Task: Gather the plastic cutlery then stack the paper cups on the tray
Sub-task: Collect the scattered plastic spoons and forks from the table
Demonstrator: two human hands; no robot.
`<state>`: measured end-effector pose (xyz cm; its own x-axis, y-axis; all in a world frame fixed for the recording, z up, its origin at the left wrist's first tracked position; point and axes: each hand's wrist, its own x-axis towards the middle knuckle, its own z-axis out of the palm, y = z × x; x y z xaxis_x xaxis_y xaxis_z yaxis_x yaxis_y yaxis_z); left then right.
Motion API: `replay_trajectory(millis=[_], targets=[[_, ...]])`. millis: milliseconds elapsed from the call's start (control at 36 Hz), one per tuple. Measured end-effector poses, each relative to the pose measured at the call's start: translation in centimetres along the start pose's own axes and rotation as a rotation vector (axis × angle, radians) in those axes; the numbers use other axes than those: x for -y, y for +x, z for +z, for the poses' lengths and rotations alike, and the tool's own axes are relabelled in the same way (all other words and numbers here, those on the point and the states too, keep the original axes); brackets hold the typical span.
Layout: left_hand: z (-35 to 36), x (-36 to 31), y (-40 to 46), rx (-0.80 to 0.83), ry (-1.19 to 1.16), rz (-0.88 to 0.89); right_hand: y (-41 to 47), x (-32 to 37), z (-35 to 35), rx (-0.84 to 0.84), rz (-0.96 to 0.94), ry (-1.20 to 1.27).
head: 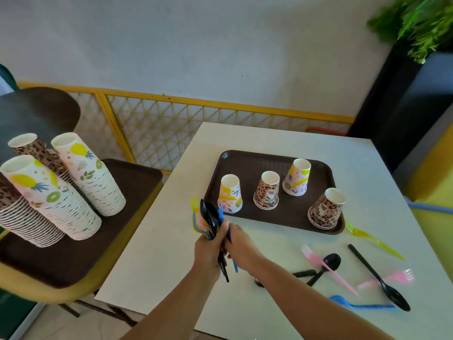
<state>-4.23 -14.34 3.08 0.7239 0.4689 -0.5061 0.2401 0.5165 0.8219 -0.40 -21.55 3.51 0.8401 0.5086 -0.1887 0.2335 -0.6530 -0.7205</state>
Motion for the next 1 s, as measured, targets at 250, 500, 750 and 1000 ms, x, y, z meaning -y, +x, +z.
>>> replay_trajectory(millis=[250, 500, 750, 1000], targets=[[0.6, -0.3, -0.4, 0.049, -0.044, -0.108, -1.1, -1.0, -0.5, 0.034, -0.126, -0.107], [0.6, -0.7, 0.5, -0.012, -0.003, -0.130, -3.2, -2.4, -3.0, -0.121, -0.108, -0.003], [1.4, -1.0, -0.2, 0.100, 0.140, -0.049, -5.4, -10.1, -5.6, 0.162, 0.165, -0.612], [1.3, -0.9, -0.9, 0.182, 0.255, -0.004, -5.4, -10.0, -2.1, 0.006, 0.118, -0.559]])
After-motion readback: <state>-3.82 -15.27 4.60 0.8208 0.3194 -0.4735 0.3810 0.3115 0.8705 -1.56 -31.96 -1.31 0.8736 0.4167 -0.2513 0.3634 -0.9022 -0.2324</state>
